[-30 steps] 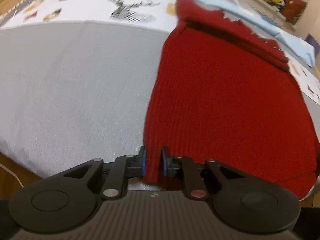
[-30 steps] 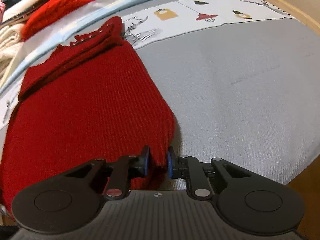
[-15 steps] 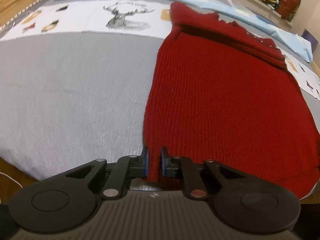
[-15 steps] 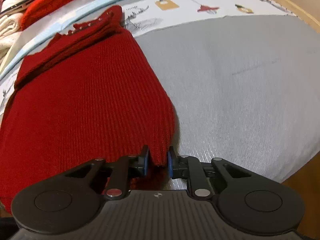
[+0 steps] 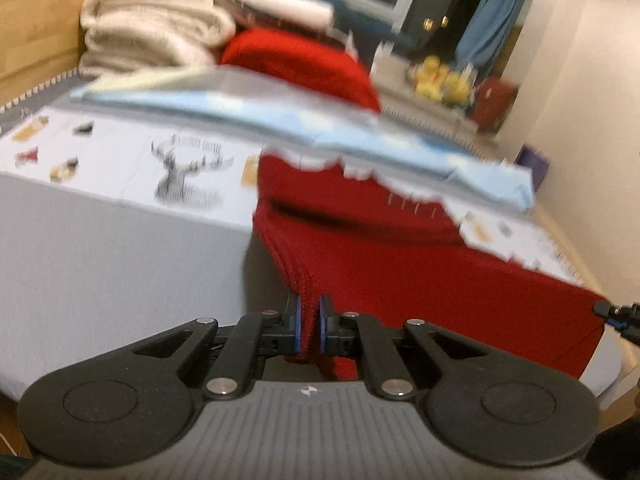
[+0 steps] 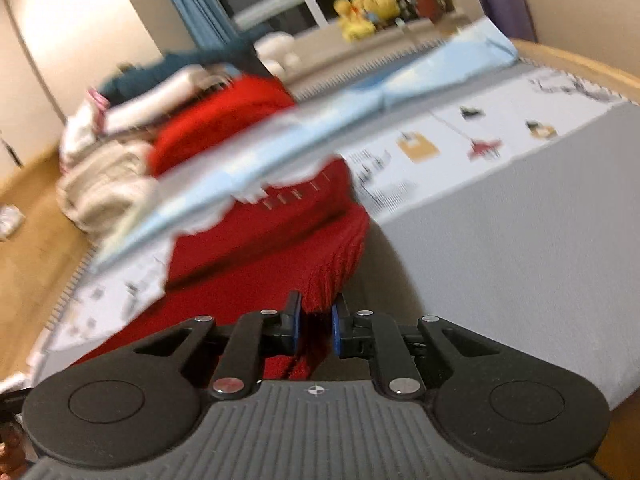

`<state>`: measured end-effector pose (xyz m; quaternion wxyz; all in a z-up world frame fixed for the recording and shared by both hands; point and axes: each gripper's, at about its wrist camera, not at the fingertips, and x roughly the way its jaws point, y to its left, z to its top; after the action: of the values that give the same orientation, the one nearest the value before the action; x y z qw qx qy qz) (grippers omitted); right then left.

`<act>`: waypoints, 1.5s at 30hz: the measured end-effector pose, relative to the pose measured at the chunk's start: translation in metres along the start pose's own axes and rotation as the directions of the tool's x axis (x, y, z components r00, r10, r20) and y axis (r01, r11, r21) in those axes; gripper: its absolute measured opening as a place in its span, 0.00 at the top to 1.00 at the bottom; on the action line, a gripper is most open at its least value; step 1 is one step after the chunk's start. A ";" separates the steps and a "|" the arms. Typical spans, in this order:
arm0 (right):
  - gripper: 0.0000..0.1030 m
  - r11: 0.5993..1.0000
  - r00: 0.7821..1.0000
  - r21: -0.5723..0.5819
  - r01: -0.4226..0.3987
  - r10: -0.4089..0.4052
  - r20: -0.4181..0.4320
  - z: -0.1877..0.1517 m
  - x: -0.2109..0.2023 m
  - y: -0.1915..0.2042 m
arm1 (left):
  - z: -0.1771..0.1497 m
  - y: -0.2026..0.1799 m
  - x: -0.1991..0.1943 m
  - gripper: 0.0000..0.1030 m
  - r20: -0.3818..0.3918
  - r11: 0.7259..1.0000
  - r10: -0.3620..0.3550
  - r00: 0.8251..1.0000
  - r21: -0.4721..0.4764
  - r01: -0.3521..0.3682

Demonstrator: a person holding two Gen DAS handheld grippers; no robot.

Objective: Fold small clothes

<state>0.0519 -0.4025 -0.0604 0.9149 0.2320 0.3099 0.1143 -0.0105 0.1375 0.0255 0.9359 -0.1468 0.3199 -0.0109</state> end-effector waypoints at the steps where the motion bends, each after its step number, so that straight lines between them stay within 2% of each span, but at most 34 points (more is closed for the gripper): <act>1: 0.87 1.000 1.000 -0.004 -0.018 0.018 0.016 0.005 -0.010 0.002 | 0.004 -0.002 -0.015 0.95 0.034 1.000 -0.012 0.999 0.001 0.012; 4: 0.87 0.997 0.995 -0.008 -0.072 0.072 0.065 0.018 -0.043 0.009 | 0.014 -0.004 -0.059 0.95 0.073 0.996 -0.085 0.994 0.016 0.084; 8: 0.88 0.992 0.986 0.017 -0.123 0.120 0.114 0.029 -0.099 0.009 | 0.018 0.005 -0.101 0.95 0.056 0.993 -0.120 0.991 0.012 0.119; 11: 0.88 0.991 0.982 0.034 -0.132 0.126 0.138 0.030 -0.130 0.003 | 0.022 0.024 -0.095 0.95 -0.021 0.989 -0.137 0.990 -0.066 0.135; 13: 0.88 0.991 0.987 0.078 -0.110 0.100 0.125 0.031 -0.129 -0.006 | 0.030 0.036 -0.067 0.95 -0.078 0.987 -0.123 0.989 -0.112 0.114; 15: 0.91 0.989 0.993 0.122 -0.081 0.069 0.094 0.037 -0.112 -0.017 | 0.043 0.044 -0.027 0.95 -0.126 0.988 -0.111 0.986 -0.120 0.096; 16: 0.95 0.992 0.996 0.120 -0.049 0.040 0.077 0.039 -0.101 -0.020 | 0.051 0.049 -0.005 0.95 -0.149 0.988 -0.099 0.984 -0.134 0.079; 20: 0.95 0.977 0.997 0.198 0.076 -0.069 -0.042 0.064 -0.024 -0.040 | 0.078 0.062 0.090 0.92 -0.227 0.991 -0.086 0.970 -0.117 0.061; 22: 0.94 0.982 0.995 0.174 0.080 -0.069 -0.071 0.075 0.018 -0.042 | 0.088 0.074 0.124 0.91 -0.216 0.992 -0.011 0.976 -0.127 -0.016; 23: 0.92 0.987 0.995 0.142 0.072 -0.061 -0.082 0.079 0.040 -0.044 | 0.090 0.082 0.135 0.91 -0.209 0.989 0.003 0.978 -0.146 -0.034; 25: 0.88 0.983 0.988 0.118 0.144 -0.137 -0.066 0.080 0.067 -0.048 | 0.081 0.098 0.155 0.85 -0.234 0.977 -0.026 0.972 -0.212 -0.025; 26: 0.86 0.977 0.984 0.120 0.178 -0.173 -0.048 0.078 0.076 -0.052 | 0.071 0.105 0.162 0.78 -0.268 0.972 -0.039 0.963 -0.235 -0.026; 28: 0.81 0.966 0.981 0.169 0.194 -0.188 -0.056 0.064 0.091 -0.068 | 0.060 0.109 0.181 0.76 -0.399 0.967 -0.015 0.917 -0.238 -0.088; 30: 0.77 0.939 0.963 0.245 0.241 -0.200 -0.179 0.052 0.108 -0.086 | 0.058 0.106 0.191 0.63 -0.419 0.973 -0.030 0.908 -0.220 -0.069; 31: 0.77 0.932 0.967 0.290 0.218 -0.168 -0.190 0.049 0.111 -0.092 | 0.057 0.105 0.197 0.59 -0.423 0.975 -0.042 0.905 -0.216 -0.055; 32: 0.71 0.932 0.970 0.302 0.201 -0.145 -0.197 0.048 0.114 -0.093 | 0.056 0.104 0.203 0.53 -0.432 0.976 -0.046 0.901 -0.211 -0.051; 33: 0.63 0.938 0.966 0.280 0.202 -0.143 -0.217 0.046 0.120 -0.092 | 0.054 0.103 0.210 0.53 -0.447 0.976 -0.041 0.894 -0.207 -0.059; 35: 0.55 0.952 0.948 0.203 0.231 -0.173 -0.266 0.039 0.131 -0.088 | 0.048 0.103 0.223 0.53 -0.481 0.974 -0.020 0.876 -0.209 -0.093; 38: 0.55 0.948 0.909 0.172 0.270 -0.192 -0.369 0.023 0.149 -0.091 | 0.039 0.097 0.233 0.54 -0.508 0.965 -0.031 0.861 -0.239 -0.106; 39: 0.55 0.947 0.904 0.178 0.268 -0.184 -0.385 0.020 0.151 -0.090 | 0.039 0.095 0.235 0.59 -0.506 0.964 -0.045 0.861 -0.248 -0.096; 40: 0.58 0.953 0.905 0.170 0.252 -0.171 -0.389 0.018 0.154 -0.087 | 0.038 0.091 0.233 0.71 -0.500 0.966 -0.061 0.864 -0.248 -0.075; 41: 0.76 0.962 0.905 0.136 0.239 -0.169 -0.390 0.017 0.156 -0.082 | 0.040 0.086 0.230 0.89 -0.492 0.971 -0.080 0.867 -0.235 -0.043; 42: 0.89 0.969 0.906 0.087 0.233 -0.183 -0.382 0.017 0.157 -0.075 | 0.044 0.081 0.225 0.90 -0.469 0.979 -0.073 0.880 -0.202 -0.027; 43: 0.89 0.971 0.911 0.052 0.232 -0.198 -0.363 0.019 0.156 -0.070 | 0.050 0.077 0.217 0.90 -0.429 0.987 -0.060 0.901 -0.163 -0.012; 45: 0.90 0.978 0.942 0.043 0.204 -0.184 -0.281 0.030 0.148 -0.063 | 0.068 0.075 0.195 0.91 -0.302 0.991 -0.064 0.951 -0.134 0.025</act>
<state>0.1903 -0.4153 -0.1464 0.8608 0.2145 0.4594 0.0438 0.1797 0.2047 -0.0610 0.8633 -0.2104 0.4574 -0.0341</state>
